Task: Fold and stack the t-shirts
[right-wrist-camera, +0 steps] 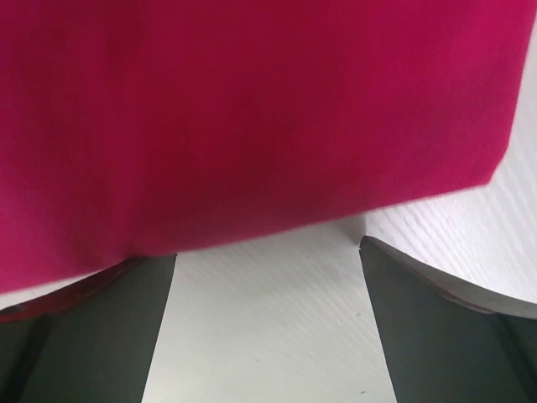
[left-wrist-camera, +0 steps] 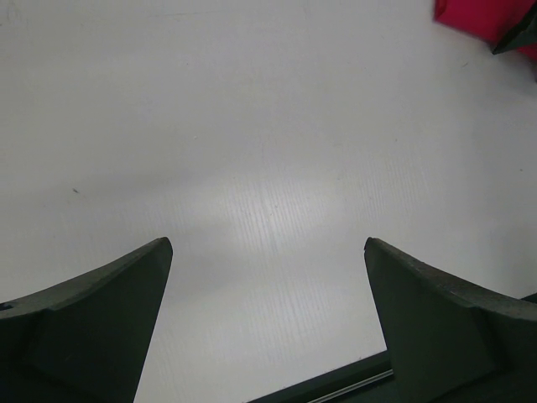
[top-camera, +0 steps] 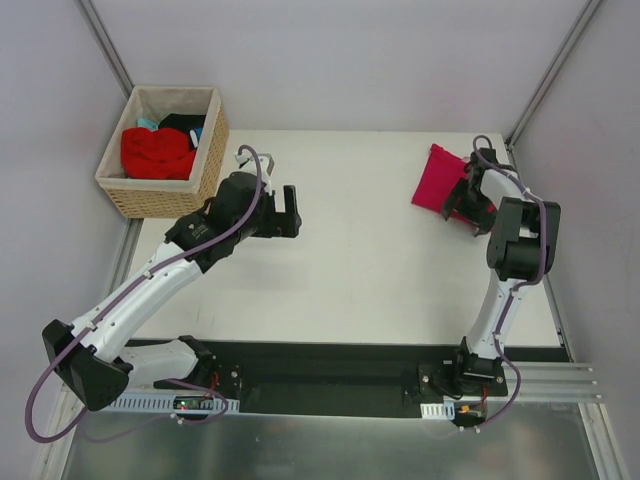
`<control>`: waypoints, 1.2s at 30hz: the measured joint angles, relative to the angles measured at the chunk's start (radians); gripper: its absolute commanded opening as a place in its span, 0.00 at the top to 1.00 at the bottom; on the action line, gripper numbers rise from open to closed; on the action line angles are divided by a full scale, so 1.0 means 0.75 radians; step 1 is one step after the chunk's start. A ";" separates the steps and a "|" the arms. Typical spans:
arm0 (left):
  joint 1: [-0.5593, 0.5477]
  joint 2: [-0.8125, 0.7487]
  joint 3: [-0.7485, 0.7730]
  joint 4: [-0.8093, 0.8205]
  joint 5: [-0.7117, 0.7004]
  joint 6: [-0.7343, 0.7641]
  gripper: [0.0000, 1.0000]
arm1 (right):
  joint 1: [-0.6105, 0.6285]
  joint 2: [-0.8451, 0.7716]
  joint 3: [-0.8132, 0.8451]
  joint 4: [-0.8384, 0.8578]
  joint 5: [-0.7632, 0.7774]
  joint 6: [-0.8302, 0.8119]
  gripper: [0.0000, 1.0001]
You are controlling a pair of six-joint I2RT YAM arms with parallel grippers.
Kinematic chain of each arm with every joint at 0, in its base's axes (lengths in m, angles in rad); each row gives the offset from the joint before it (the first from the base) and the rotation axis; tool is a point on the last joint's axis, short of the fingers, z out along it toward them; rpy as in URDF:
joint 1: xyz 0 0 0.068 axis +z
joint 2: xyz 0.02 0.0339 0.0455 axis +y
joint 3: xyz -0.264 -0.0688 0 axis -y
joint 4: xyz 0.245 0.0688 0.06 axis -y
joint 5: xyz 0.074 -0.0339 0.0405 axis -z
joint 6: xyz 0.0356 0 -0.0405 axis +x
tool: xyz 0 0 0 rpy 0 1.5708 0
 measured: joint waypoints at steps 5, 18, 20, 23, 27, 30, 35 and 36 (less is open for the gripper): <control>0.009 0.019 0.000 0.001 0.000 0.000 0.01 | -0.017 0.126 0.194 -0.067 -0.003 -0.006 0.04; 0.088 0.111 0.018 0.001 0.010 0.020 0.01 | -0.065 0.539 0.911 -0.370 -0.090 -0.055 0.04; 0.097 0.137 0.027 0.001 0.016 0.021 0.01 | -0.071 0.567 0.965 -0.396 -0.108 -0.064 0.04; 0.105 0.167 0.037 0.002 0.037 0.022 0.01 | -0.084 0.603 1.038 -0.406 -0.141 -0.071 0.04; 0.122 0.196 0.044 0.014 0.065 0.022 0.01 | -0.106 0.629 1.089 -0.365 -0.194 -0.079 0.04; 0.132 0.208 0.044 0.027 0.090 0.021 0.01 | -0.123 0.639 1.110 -0.327 -0.235 -0.080 0.04; 0.143 0.210 0.044 0.050 0.121 0.020 0.01 | -0.131 0.565 0.979 -0.242 -0.286 -0.085 0.04; 0.146 0.210 0.044 0.052 0.129 0.019 0.01 | -0.129 0.524 0.912 -0.227 -0.289 -0.086 0.04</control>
